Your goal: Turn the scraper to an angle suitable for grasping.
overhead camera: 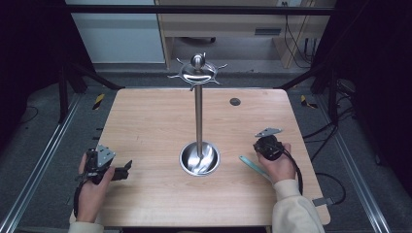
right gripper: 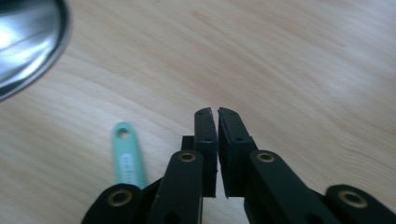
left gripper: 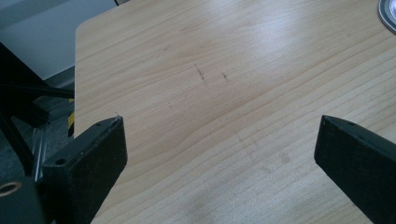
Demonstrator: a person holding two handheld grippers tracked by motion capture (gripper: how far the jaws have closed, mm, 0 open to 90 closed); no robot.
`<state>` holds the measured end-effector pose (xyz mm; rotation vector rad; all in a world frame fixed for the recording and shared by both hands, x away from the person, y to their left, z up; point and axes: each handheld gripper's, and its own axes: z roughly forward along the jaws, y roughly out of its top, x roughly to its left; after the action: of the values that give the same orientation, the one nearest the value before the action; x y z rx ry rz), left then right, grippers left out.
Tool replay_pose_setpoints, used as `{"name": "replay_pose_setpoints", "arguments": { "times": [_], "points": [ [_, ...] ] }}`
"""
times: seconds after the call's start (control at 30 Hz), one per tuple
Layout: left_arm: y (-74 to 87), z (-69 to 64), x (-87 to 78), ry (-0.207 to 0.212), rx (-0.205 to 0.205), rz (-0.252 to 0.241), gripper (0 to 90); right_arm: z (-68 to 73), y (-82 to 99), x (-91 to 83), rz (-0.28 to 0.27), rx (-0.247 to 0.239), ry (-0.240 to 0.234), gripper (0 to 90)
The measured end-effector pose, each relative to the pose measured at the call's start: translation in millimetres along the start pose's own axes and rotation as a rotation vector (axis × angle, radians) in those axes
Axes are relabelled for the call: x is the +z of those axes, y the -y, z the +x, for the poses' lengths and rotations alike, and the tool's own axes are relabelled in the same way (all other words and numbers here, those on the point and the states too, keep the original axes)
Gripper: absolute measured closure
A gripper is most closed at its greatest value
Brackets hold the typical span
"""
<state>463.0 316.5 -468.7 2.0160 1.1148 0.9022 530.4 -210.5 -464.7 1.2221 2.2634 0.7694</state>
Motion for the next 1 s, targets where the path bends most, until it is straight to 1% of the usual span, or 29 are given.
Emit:
{"name": "replay_pose_setpoints", "arguments": {
  "times": [0.03, 0.07, 0.1, 0.17, 0.23, 0.3, 0.4, 0.5, 0.6, 0.63, 0.77, 0.8, 0.87, 0.9, 0.93, 0.97, 1.0],
  "points": [
    [0.1, 0.3, -0.1, 0.000, 0.001, 0.001, 2.2, 2.2, -0.2, 1.3, 0.005, -0.007, -0.017, 90.0],
    [0.2, 0.4, -0.1, 0.001, -0.001, 0.001, 2.2, 2.2, -0.2, 1.3, 0.005, -0.007, -0.017, 90.0],
    [0.2, 0.5, 0.0, 0.000, -0.002, 0.000, 2.2, 4.0, -0.3, 2.2, 0.016, -0.017, -0.031, 90.0],
    [0.2, 0.3, 0.2, 0.002, -0.002, 0.001, 2.2, 7.1, -0.2, 4.4, 0.036, -0.024, -0.051, 90.0],
    [0.0, -0.2, 0.4, 0.002, -0.001, 0.001, 2.2, 9.4, 0.0, 5.8, 0.061, -0.036, -0.061, 90.0],
    [-0.2, -0.5, 0.3, 0.003, 0.002, 0.003, 2.2, 11.1, 0.5, 8.1, 0.073, -0.054, -0.066, 90.0],
    [-0.1, -0.5, 0.3, 0.003, 0.002, 0.003, 2.2, 14.7, 0.6, 10.4, 0.095, -0.069, -0.086, 90.0],
    [0.1, -0.4, 0.5, 0.005, 0.003, 0.005, 2.2, 16.8, 0.6, 11.1, 0.105, -0.071, -0.097, 90.0],
    [0.0, -0.8, 0.8, 0.008, 0.005, 0.007, 2.2, 18.3, 0.8, 12.9, 0.114, -0.086, -0.108, 90.0],
    [-0.1, -1.0, 0.8, 0.008, 0.006, 0.006, 2.2, 19.3, 0.8, 13.3, 0.118, -0.081, -0.110, 90.0],
    [-0.1, -1.2, 0.9, 0.010, 0.006, 0.006, 2.2, 20.1, 1.2, 14.3, 0.128, -0.091, -0.112, 90.0],
    [-0.1, -1.2, 0.9, 0.009, 0.006, 0.007, 2.2, 20.6, 1.4, 13.8, 0.131, -0.090, -0.124, 90.0],
    [0.0, -1.1, 0.7, 0.010, 0.006, 0.007, 2.2, 21.3, 1.7, 13.4, 0.132, -0.095, -0.131, 90.0],
    [0.0, -1.0, 0.5, 0.009, 0.006, 0.008, 2.2, 23.6, 2.3, 12.6, 0.130, -0.100, -0.149, 90.0],
    [0.1, -1.0, 0.4, 0.009, 0.006, 0.007, 2.2, 23.6, 2.3, 12.6, 0.130, -0.100, -0.149, 90.0],
    [0.2, -1.0, 0.3, 0.009, 0.005, 0.007, 2.2, 25.5, 2.9, 11.6, 0.135, -0.105, -0.159, 90.0],
    [0.2, -0.8, 0.0, 0.007, 0.005, 0.006, 2.2, 26.9, 3.6, 10.5, 0.137, -0.123, -0.171, 90.0]
  ]
}}
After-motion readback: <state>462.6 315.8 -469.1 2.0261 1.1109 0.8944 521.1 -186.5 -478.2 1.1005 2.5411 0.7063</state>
